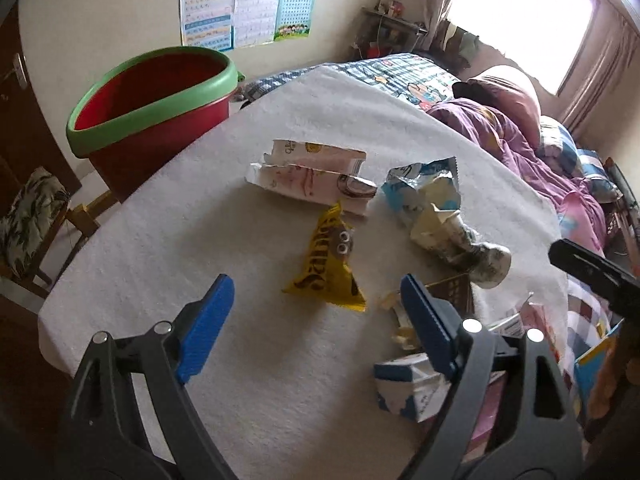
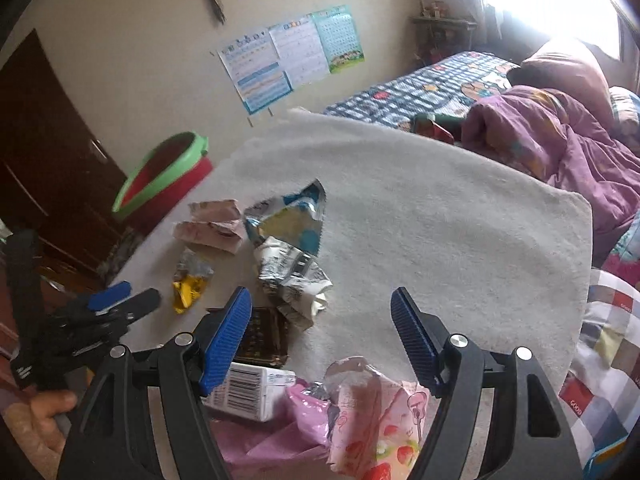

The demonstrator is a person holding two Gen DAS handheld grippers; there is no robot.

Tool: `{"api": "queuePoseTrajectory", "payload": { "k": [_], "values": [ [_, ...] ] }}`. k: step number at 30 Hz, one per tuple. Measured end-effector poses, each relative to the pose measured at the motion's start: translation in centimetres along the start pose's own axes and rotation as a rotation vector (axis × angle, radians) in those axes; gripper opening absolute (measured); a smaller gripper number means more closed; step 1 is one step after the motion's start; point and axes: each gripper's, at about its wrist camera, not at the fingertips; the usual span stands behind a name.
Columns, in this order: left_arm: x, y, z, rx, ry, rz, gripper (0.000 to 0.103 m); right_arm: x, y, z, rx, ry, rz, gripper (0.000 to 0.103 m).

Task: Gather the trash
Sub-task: 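Grasp the yellow chip bag with the left tool, then grasp the blue-and-white wrapper with the right tool while the left tool holds the yellow bag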

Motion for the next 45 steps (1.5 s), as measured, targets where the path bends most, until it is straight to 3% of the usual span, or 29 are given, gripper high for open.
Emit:
{"api": "queuePoseTrajectory", "payload": {
  "k": [3, 5, 9, 16, 18, 19, 20, 21, 30, 41, 45],
  "values": [
    [0.7, 0.5, -0.6, 0.005, 0.034, -0.051, 0.068, 0.3, -0.1, 0.3, 0.014, 0.003, -0.027, 0.073],
    [0.7, 0.9, -1.5, -0.012, 0.032, -0.058, 0.066, 0.3, -0.3, 0.6, 0.017, 0.003, -0.041, 0.073],
    [0.4, 1.6, -3.0, -0.033, -0.02, -0.055, 0.066, 0.3, -0.1, 0.9, 0.035, -0.023, -0.042, 0.073],
    [1.6, 2.7, -6.7, -0.099, -0.091, -0.166, 0.066, 0.5, 0.1, 0.9, 0.064, -0.111, -0.104, 0.073],
    [1.8, 2.3, -7.7, -0.134, -0.105, -0.182, 0.047, 0.6, 0.1, 0.6, 0.06, -0.133, -0.129, 0.073],
    [1.8, 2.1, -7.5, -0.105, -0.096, -0.205, 0.041, 0.6, 0.2, 0.4, 0.056, -0.139, -0.137, 0.073],
    [1.7, 2.1, -7.4, -0.107, -0.105, -0.209, 0.025, 0.4, 0.3, 0.1, 0.048, -0.149, -0.136, 0.073],
    [1.4, 2.1, -7.4, -0.11, -0.117, -0.203, 0.02, 0.3, 0.4, -0.1, 0.043, -0.157, -0.129, 0.073],
    [-1.9, 3.2, -3.3, -0.024, -0.167, -0.143, 0.018, -2.9, 4.0, -5.4, -0.016, -0.139, -0.027, 0.083],
    [-4.4, 2.4, -2.9, -0.04, -0.135, -0.069, 0.019, -4.7, 5.9, -13.6, -0.179, -0.116, 0.069, 0.09],
    [-4.6, 2.5, -3.2, -0.044, -0.138, -0.07, 0.019, -3.8, 5.8, -15.6, -0.234, -0.093, 0.023, 0.09]
  ]
}}
Point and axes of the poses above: each gripper's, at about its wrist camera, not at the fingertips, and z roughly against the way its jaws point, x to its right, y to its top, and after that the axes turned 3 degrees about x, right-handed
